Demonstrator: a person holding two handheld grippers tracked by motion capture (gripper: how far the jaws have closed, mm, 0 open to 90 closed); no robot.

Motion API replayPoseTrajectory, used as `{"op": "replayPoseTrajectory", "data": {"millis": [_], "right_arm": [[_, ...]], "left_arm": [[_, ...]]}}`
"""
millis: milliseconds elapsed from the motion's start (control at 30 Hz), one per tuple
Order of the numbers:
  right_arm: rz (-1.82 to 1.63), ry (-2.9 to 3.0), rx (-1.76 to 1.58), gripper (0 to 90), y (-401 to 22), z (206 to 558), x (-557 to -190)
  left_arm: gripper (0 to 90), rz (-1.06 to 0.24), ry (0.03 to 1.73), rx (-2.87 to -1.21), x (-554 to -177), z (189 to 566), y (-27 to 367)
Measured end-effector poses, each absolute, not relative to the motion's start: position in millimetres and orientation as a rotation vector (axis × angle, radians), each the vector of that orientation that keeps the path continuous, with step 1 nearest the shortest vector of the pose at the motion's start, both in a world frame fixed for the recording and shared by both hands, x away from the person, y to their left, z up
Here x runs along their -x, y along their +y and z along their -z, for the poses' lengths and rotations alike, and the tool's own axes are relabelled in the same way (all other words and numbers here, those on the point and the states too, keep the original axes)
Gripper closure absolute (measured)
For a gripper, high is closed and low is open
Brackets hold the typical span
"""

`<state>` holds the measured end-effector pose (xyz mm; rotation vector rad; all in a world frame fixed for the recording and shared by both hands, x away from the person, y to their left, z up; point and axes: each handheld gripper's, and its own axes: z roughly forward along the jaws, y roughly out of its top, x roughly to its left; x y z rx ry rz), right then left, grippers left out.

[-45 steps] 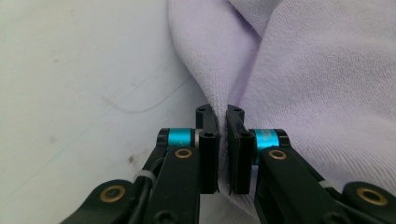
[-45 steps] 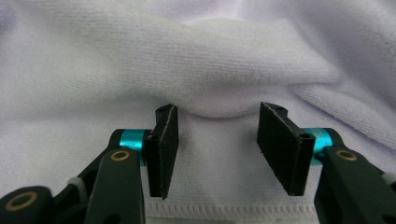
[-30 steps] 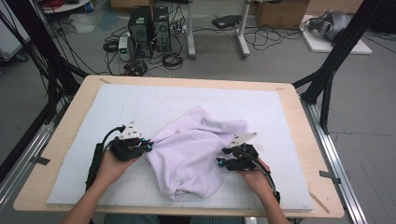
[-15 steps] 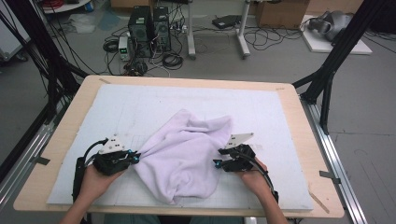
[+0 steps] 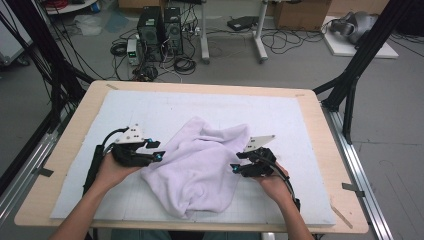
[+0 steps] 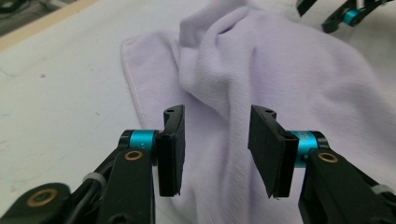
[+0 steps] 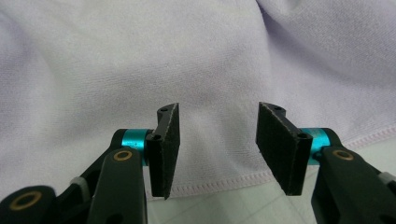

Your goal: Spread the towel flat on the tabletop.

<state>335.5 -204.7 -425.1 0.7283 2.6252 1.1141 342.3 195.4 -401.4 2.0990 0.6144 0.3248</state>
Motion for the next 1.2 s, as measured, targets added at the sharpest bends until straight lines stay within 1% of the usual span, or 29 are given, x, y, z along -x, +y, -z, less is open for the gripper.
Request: {"op": "replayPoseTrajectory", "data": {"millis": [100,167,367,433,500,600,633,667,767,833,933,1033,1200], "right_arm": [[-1.090,2.644,-0.723,48.7,-203.6,427.9,-336.3],[-1.077,2.658,-0.732,48.6,-203.8,430.2,-338.1],[-1.052,2.688,-0.752,47.4,-202.2,436.6,-343.1],[-1.043,2.690,-0.760,47.7,-201.0,438.1,-343.4],[-1.036,2.686,-0.761,50.7,-200.3,437.9,-343.4],[-1.051,2.672,-0.775,62.1,-201.0,438.6,-344.1],[-1.064,2.676,-0.781,67.1,-201.6,438.8,-344.6],[-1.069,2.671,-0.785,70.3,-201.9,439.1,-344.9],[-1.102,2.687,-0.769,83.6,-201.7,440.1,-345.4],[-1.108,2.699,-0.754,85.4,-201.8,439.9,-345.5],[-1.111,2.704,-0.745,85.8,-202.2,438.4,-344.4],[-1.127,2.705,-0.715,85.9,-201.1,433.4,-339.2],[-1.140,2.714,-0.652,85.9,-197.6,422.5,-325.6]], "left_arm": [[58.6,-0.286,0.624,-2.134,-356.3,419.0,189.9],[61.7,-0.266,0.615,-2.152,-361.7,426.3,187.8],[60.8,-0.226,0.658,-2.223,-370.5,442.0,185.8],[65.0,-0.243,0.661,-2.215,-370.6,442.5,186.2],[70.6,-0.271,0.660,-2.226,-369.9,442.2,185.4],[85.0,-0.311,0.652,-2.246,-367.0,440.9,183.2],[86.6,-0.320,0.646,-2.249,-365.9,440.7,182.3],[87.3,-0.338,0.639,-2.263,-364.7,439.8,181.4],[88.1,-0.330,0.667,-2.261,-363.1,438.6,182.8],[88.3,-0.337,0.680,-2.273,-361.4,437.0,187.0],[88.3,-0.364,0.694,-2.283,-352.6,434.2,197.7],[88.3,-0.389,0.702,-2.273,-338.9,432.1,210.2],[88.3,-0.388,0.709,-2.225,-312.6,427.7,225.3]]}}
